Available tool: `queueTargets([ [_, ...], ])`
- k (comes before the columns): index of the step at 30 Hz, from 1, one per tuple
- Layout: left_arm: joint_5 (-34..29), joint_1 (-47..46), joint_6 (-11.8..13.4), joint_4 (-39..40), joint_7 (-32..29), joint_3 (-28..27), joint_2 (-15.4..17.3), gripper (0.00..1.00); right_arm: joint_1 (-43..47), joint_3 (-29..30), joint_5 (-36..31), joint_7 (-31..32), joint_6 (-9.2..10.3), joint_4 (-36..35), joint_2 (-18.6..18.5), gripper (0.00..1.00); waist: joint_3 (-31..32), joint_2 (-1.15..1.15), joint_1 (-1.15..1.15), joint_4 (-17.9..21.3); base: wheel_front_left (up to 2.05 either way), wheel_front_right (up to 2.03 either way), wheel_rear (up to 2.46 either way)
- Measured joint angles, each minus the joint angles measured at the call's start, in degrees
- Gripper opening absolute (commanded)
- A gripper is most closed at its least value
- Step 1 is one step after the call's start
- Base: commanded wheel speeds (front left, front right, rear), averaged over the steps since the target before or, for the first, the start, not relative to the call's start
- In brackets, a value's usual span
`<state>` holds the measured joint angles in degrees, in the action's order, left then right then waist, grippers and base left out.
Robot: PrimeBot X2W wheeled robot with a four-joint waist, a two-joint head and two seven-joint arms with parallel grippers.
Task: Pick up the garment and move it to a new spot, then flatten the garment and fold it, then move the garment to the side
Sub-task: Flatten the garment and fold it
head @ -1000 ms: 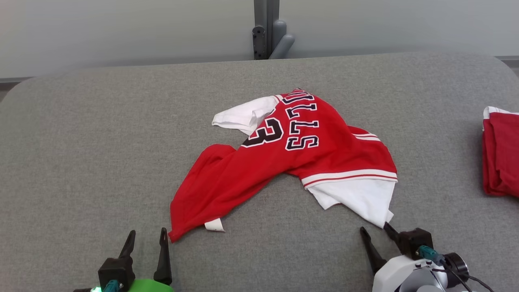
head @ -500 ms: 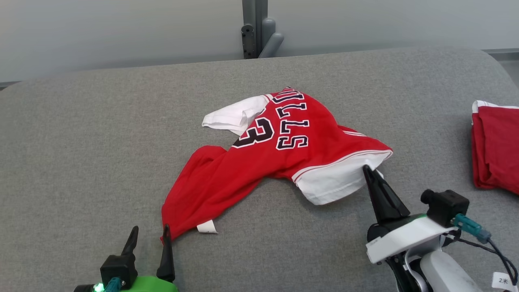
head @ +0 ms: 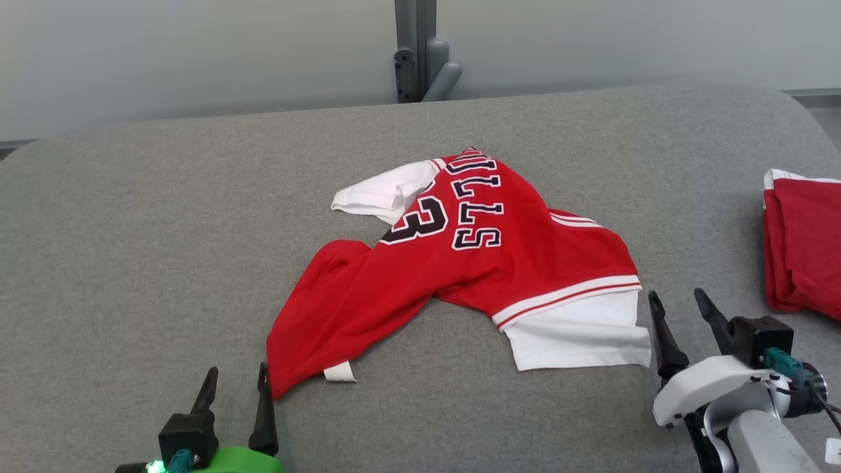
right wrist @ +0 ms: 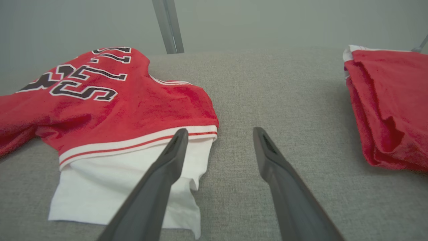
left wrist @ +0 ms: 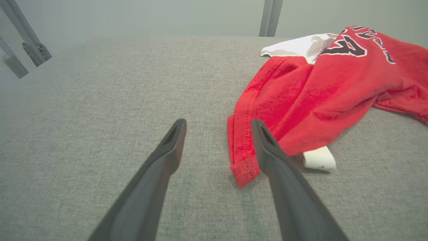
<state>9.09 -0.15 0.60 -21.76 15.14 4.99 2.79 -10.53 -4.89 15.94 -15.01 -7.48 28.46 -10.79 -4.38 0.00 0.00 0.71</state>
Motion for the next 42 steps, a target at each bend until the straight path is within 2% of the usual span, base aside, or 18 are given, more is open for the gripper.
queueTargets([
  [3,-0.90,1.04,0.40,1.66,0.00,-1.04,0.00,1.00,2.89,1.54,-3.91,-0.03,-0.04,-6.22,2.96,1.00,1.22,0.00,0.00,0.13,0.00,0.00,0.00],
  [6,-1.68,1.76,0.41,2.99,0.00,-1.44,0.01,1.00,5.53,1.79,-5.97,-0.04,-0.04,-10.45,3.93,1.00,2.53,0.00,0.00,0.39,0.00,0.00,0.00],
  [10,-2.29,1.98,-0.05,3.61,0.00,-1.64,0.02,1.00,7.70,1.75,-6.54,-0.03,-0.04,-11.54,4.69,1.00,3.84,0.00,0.00,0.90,0.00,0.00,0.00],
  [21,-2.63,3.14,-0.87,3.57,0.00,-0.10,0.00,1.00,10.45,0.69,-7.01,-0.03,-0.04,-9.82,5.15,1.00,4.37,0.00,0.00,1.17,0.00,0.00,0.00],
  [38,-1.82,-0.85,-2.05,0.54,0.00,3.88,0.00,1.00,3.73,-0.22,-6.38,-0.03,-0.04,2.90,4.42,1.00,-2.42,0.00,0.00,-0.14,0.00,0.00,0.00],
  [39,-1.82,-1.14,-2.07,0.52,0.00,3.99,0.00,1.00,3.28,-0.25,-6.28,-0.03,-0.04,3.22,4.45,0.90,-2.83,0.00,0.00,-0.27,0.00,0.00,0.00],
  [40,-1.81,-1.36,-2.09,0.49,0.00,4.08,0.00,1.00,2.89,-0.29,-6.15,-0.04,-0.04,3.72,4.42,0.90,-3.21,0.00,0.00,-0.42,0.00,0.00,0.00],
  [41,-1.79,-1.50,-2.09,0.41,0.00,4.12,0.00,1.00,2.77,-0.30,-5.99,-0.03,-0.04,4.15,4.41,0.51,-3.52,0.00,0.00,-0.58,0.00,0.00,0.00],
  [42,-1.74,-1.59,-2.10,0.34,0.00,4.17,0.00,1.00,2.77,-0.45,-5.93,-0.04,-0.04,4.47,4.41,0.33,-3.78,0.00,0.00,-0.73,0.00,0.00,0.00],
])
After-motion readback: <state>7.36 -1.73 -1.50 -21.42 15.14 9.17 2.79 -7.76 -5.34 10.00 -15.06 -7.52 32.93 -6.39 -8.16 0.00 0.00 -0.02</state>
